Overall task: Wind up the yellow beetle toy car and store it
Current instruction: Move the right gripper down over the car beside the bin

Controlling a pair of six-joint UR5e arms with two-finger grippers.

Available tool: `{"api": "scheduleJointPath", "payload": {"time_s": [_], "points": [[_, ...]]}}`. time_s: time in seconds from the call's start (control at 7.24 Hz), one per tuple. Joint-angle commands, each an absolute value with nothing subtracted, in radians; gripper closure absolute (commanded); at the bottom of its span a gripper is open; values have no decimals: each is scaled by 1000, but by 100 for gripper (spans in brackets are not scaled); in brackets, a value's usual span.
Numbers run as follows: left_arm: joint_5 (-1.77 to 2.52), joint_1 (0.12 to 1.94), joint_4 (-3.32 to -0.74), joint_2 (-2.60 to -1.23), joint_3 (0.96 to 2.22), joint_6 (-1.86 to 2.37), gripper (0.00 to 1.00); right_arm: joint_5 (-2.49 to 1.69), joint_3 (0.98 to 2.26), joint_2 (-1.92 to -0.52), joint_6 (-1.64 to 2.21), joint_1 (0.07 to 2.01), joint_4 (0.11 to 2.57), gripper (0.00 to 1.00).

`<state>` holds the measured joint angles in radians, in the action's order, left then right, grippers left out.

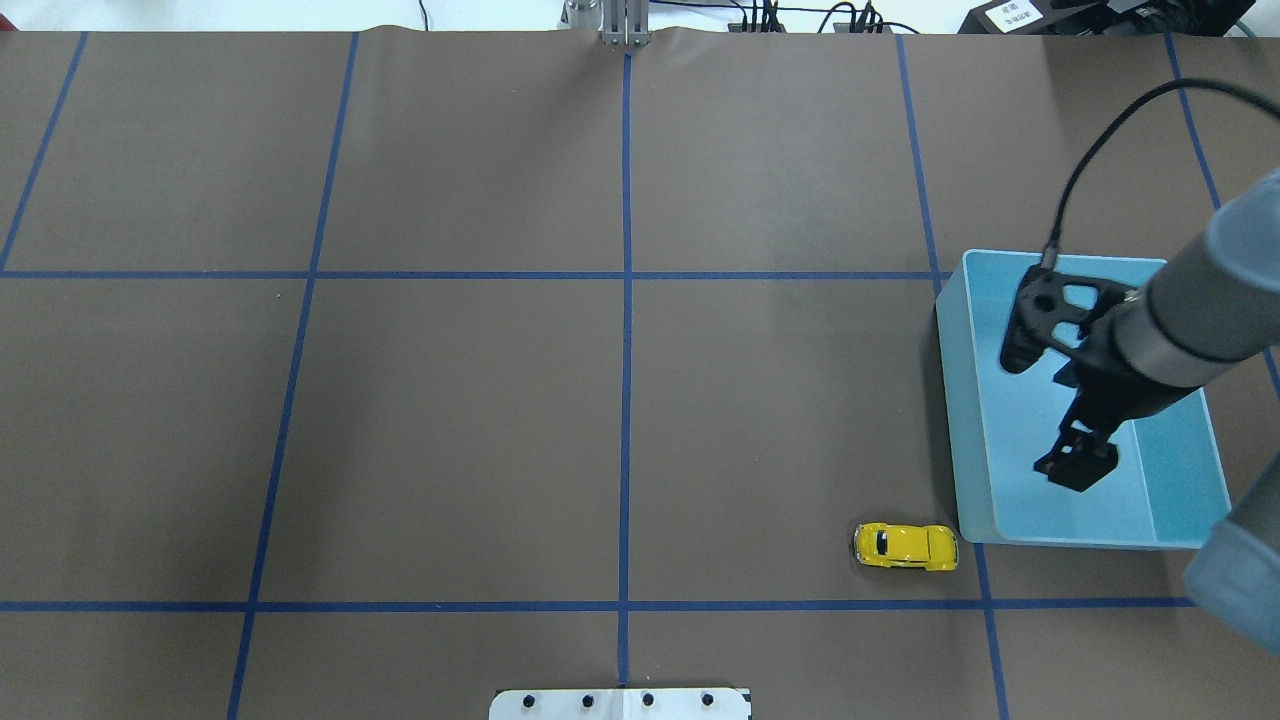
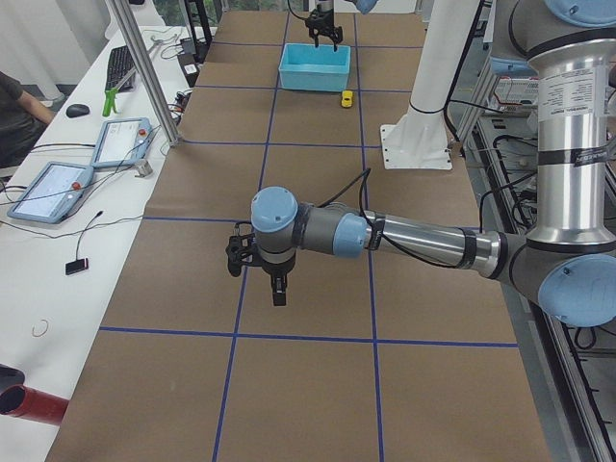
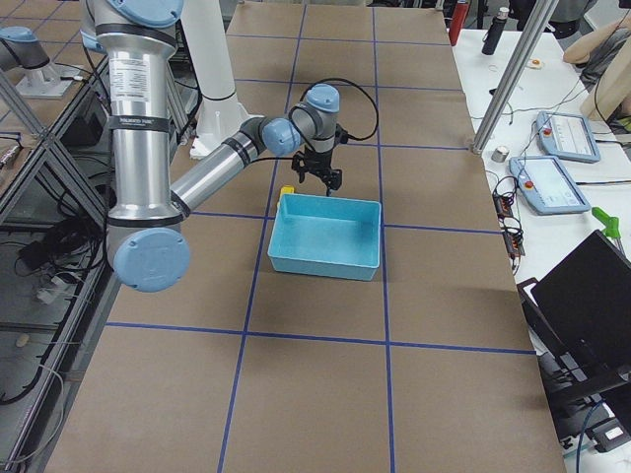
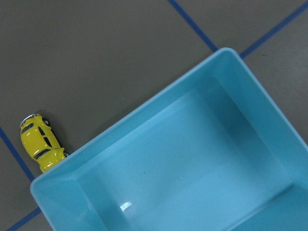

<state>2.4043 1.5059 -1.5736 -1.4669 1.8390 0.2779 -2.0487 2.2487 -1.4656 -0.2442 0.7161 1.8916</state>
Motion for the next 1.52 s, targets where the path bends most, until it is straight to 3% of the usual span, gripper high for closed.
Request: {"api": "scheduleJointPath", "payload": {"time_s": [0.0, 0.41, 1.38], "points": [[2405, 1508, -1574, -1465, 1845, 278, 0, -1800, 2226, -1191, -264, 479, 2298, 0], [2402, 1506, -1572, -1463, 1844, 278, 0, -1630, 2143, -1189, -268, 321, 2301, 0], [2401, 1516, -1571, -1459, 1836, 278, 0, -1609, 1981, -1221, -270, 278, 2110, 1]]}}
